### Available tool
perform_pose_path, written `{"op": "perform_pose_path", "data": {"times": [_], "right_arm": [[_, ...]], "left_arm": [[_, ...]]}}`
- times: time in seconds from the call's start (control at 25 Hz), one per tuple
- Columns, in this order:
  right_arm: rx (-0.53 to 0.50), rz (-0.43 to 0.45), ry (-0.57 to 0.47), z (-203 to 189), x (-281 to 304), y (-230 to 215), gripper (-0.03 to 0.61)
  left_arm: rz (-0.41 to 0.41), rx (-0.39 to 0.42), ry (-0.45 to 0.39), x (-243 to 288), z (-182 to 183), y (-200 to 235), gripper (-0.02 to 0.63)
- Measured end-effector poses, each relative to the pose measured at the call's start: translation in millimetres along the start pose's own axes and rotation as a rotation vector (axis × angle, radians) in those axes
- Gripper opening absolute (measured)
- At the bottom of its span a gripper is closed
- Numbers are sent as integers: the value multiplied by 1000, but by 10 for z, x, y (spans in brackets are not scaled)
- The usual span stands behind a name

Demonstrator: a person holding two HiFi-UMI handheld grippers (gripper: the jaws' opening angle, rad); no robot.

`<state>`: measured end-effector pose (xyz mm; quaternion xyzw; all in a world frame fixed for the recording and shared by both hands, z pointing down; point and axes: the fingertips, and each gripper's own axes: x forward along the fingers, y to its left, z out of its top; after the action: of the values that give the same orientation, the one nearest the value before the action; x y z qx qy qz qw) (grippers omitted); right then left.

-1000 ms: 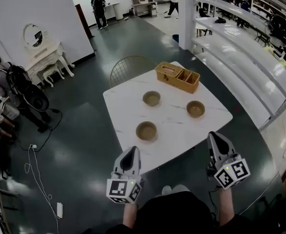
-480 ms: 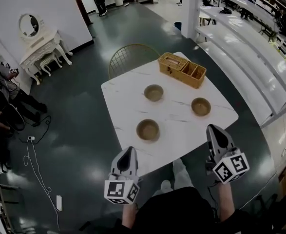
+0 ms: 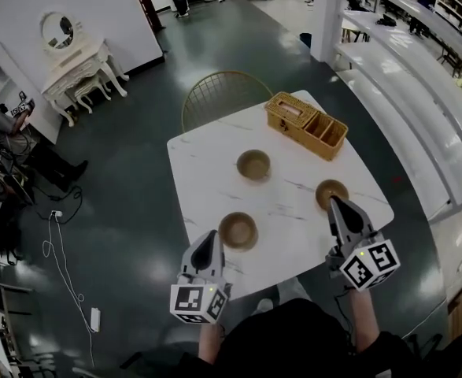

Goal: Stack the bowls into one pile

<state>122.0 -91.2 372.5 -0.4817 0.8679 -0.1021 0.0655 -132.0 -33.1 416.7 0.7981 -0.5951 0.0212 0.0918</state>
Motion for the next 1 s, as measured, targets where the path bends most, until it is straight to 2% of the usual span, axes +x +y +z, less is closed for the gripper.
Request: {"op": "perform_pose_path", "data": {"times": [0.2, 0.32, 0.64, 0.8, 1.0], "right_arm": [[21, 60, 19, 110, 391, -218, 14], [42, 53, 9, 166, 627, -375, 14], [79, 127, 58, 19, 1224, -524, 14], [89, 167, 105, -110, 1517, -517, 14], [103, 225, 197, -339, 1849, -444, 14]], "left_arm": [[27, -16, 10, 352, 77, -56, 14], [53, -28, 18, 517, 83, -60, 14], [150, -61, 26, 858, -3, 101, 14], [156, -86, 58, 1010, -54, 178, 14], [123, -142, 96, 1169, -172, 251, 14]]}}
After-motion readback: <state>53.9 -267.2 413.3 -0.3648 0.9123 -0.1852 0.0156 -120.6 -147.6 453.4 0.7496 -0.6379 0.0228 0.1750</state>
